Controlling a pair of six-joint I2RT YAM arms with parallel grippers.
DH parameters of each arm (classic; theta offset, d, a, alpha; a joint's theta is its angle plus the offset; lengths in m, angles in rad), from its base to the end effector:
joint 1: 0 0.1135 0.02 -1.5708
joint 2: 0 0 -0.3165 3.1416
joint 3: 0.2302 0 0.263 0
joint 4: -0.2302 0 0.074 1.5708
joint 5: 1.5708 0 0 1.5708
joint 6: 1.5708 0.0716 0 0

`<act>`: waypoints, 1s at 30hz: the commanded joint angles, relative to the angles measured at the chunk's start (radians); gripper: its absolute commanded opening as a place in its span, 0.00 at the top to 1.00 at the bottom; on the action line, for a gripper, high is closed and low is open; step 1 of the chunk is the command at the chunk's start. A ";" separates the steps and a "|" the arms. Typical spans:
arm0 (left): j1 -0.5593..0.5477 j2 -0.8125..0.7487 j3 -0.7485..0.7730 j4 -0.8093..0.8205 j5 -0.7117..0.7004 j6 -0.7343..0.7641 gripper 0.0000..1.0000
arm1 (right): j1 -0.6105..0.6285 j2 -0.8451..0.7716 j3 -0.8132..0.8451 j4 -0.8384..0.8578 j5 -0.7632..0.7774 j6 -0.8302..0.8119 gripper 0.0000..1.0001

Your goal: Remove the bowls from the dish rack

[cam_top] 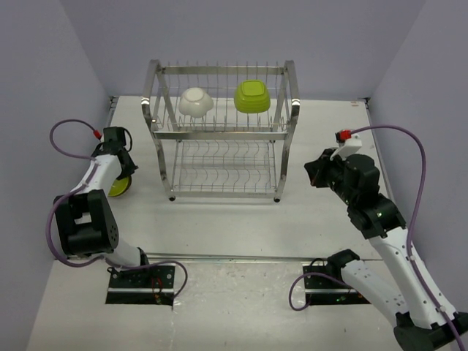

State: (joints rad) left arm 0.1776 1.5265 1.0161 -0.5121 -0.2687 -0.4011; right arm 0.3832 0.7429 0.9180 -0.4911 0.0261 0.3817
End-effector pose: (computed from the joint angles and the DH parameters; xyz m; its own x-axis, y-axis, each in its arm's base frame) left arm 0.3247 0.0776 0.2349 -0.6537 -0.4998 -0.5683 -0.6101 0.7923 0.0051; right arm 0.1555 0.0607 0.3860 -0.3981 0.2410 -0.8851 -0.2181 0.9123 0.3465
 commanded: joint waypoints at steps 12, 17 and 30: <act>0.026 0.000 -0.001 0.064 0.062 -0.018 0.85 | -0.003 -0.008 0.087 -0.061 -0.018 -0.001 0.99; 0.031 -0.020 -0.011 0.063 0.077 -0.018 0.73 | -0.004 -0.002 0.125 -0.093 -0.005 -0.010 0.99; 0.033 -0.376 0.319 -0.104 0.147 -0.123 0.64 | -0.003 0.108 0.424 -0.201 -0.018 -0.038 0.95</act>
State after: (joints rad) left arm 0.2028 1.2449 1.1545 -0.5964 -0.1703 -0.4889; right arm 0.3832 0.7979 1.2404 -0.6693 0.0330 0.3523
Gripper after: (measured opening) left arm 0.354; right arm 0.046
